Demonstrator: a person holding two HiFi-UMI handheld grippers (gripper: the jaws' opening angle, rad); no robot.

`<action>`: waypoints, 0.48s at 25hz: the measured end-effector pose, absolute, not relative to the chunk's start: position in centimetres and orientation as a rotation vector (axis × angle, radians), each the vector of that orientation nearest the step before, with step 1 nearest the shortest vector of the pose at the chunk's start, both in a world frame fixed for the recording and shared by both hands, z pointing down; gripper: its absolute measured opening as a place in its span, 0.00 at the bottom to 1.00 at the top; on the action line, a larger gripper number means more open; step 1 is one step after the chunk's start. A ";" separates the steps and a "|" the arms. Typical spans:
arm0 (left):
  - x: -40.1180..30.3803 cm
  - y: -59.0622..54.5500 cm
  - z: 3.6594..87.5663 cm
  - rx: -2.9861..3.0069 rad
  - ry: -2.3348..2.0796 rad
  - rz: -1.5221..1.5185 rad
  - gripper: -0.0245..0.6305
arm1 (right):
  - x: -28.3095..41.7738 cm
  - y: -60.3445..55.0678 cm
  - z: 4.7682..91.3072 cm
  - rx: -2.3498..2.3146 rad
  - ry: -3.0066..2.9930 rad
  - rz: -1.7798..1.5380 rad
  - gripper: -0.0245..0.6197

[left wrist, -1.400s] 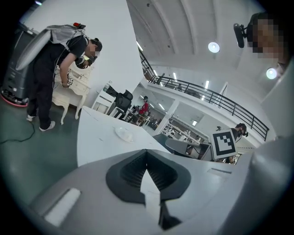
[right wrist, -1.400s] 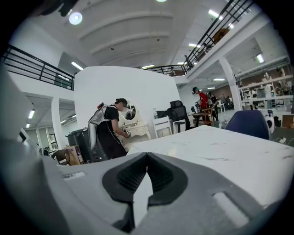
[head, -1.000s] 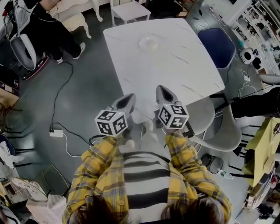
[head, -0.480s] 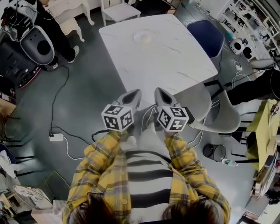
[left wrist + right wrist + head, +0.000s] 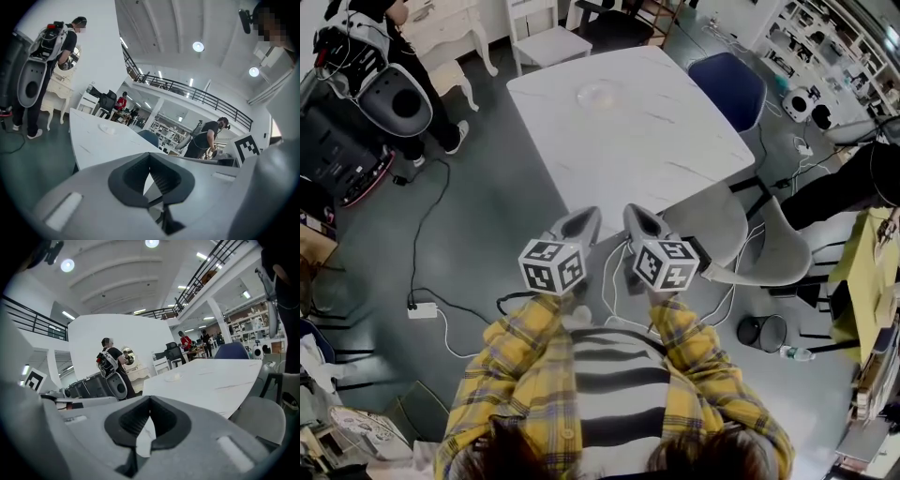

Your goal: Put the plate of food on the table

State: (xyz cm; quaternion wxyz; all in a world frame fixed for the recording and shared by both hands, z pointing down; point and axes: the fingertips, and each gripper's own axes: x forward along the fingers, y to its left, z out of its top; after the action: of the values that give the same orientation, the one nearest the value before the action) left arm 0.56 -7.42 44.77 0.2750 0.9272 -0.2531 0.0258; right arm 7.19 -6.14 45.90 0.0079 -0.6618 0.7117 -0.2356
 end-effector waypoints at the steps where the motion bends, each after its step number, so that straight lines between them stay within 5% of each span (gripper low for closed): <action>1: 0.6 -7.2 44.8 2.487 -0.686 0.071 0.03 | 7.3 -5.9 45.8 -2.064 2.221 -0.738 0.04; 12: 3.0 -3.8 43.5 2.473 -0.717 0.044 0.03 | 9.9 -2.1 44.3 -2.027 2.226 -0.741 0.04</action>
State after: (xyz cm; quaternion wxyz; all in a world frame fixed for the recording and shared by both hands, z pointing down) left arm 2.97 -3.78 43.46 0.2796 0.9220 -0.2673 0.0164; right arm 9.87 -2.06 44.30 0.0204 -0.6536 0.7178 -0.2388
